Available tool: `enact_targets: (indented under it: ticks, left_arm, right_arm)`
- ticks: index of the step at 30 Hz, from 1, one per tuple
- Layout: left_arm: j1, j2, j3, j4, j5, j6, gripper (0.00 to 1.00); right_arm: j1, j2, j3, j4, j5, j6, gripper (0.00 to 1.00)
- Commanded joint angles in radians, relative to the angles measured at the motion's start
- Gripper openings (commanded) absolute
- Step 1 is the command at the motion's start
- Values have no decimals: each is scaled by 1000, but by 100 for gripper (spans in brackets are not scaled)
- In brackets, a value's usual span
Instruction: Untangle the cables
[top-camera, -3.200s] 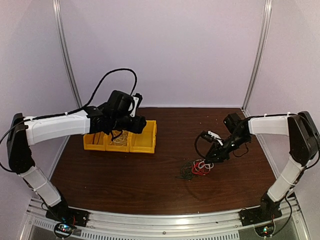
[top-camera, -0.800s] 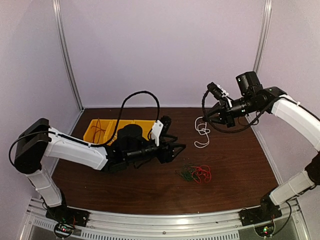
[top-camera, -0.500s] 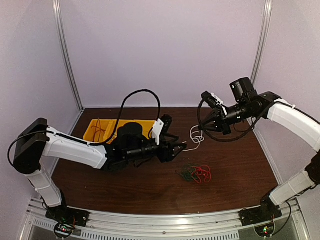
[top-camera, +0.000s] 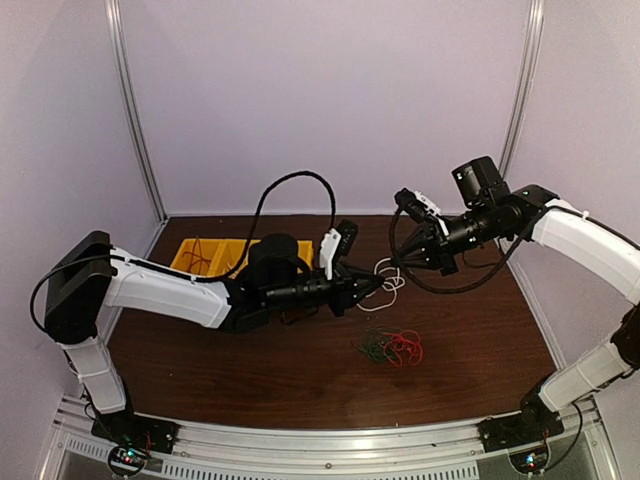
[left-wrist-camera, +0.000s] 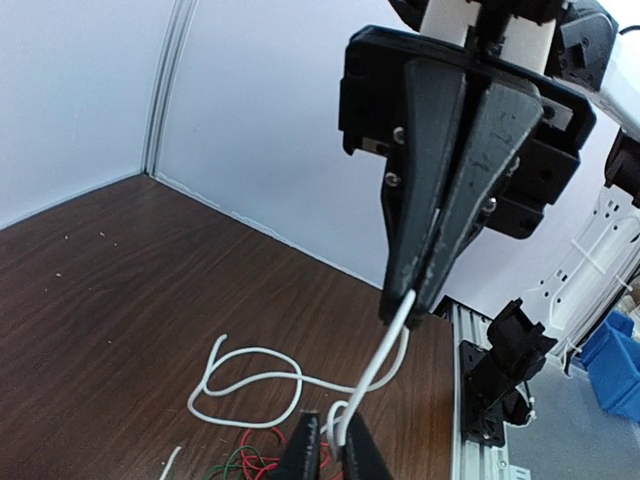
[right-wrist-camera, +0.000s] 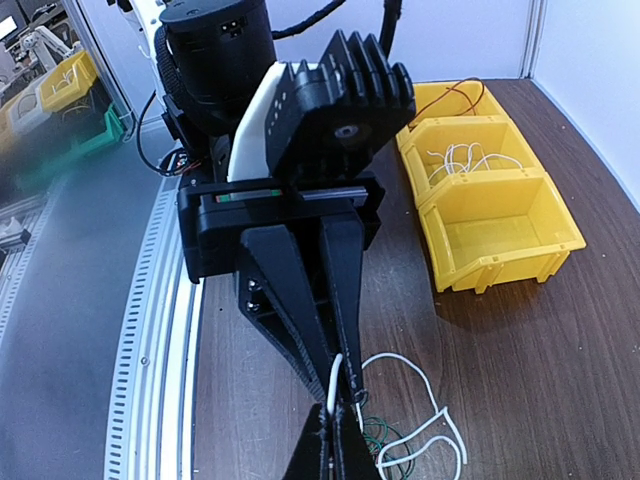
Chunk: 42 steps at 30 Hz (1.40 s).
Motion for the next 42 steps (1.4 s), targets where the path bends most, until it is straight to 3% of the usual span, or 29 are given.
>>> enact_targets:
  ticks: [1,3,6,8,11,16,20,27,35,42]
  left_arm:
    - [16,2,19,47,16,-24,3]
    - [22,-11,8,49,6,-24,0]
    - [49,-56,-1,-7,-11,-13,0]
    - [72,-116,-7,-76,-28,12,0]
    - [119,-205,-15,-216,-73,54,0]
    - [231,-353,-50,-416,-135,88,0]
    - [332,-452,-82,-553,-188,116,0]
    - [516,-543,-176,-605,-169,84,0]
    - [567,-419,-201,-543,-197,-24,0]
    - [567,-243,-111,-568,-324,-121,0]
  right_arm:
    - [7,0,-7,11,16,-7,0]
    - [8,-5,-12,13,22,-5,5]
    - [-18,-23,-31,23,32,4,32]
    - [-72,-58,-74,55,25,10,44]
    - [-175,-117,-190,157,12,36,54]
    - [-251,-182,-403,327,29,82,57]
    - [-254,-210,-505,375,168,13,61]
    - [-253,-194,-513,388,193,13,62]
    - [-253,-169,-516,382,182,10,63]
    - [-253,-151,-517,379,195,-1,63]
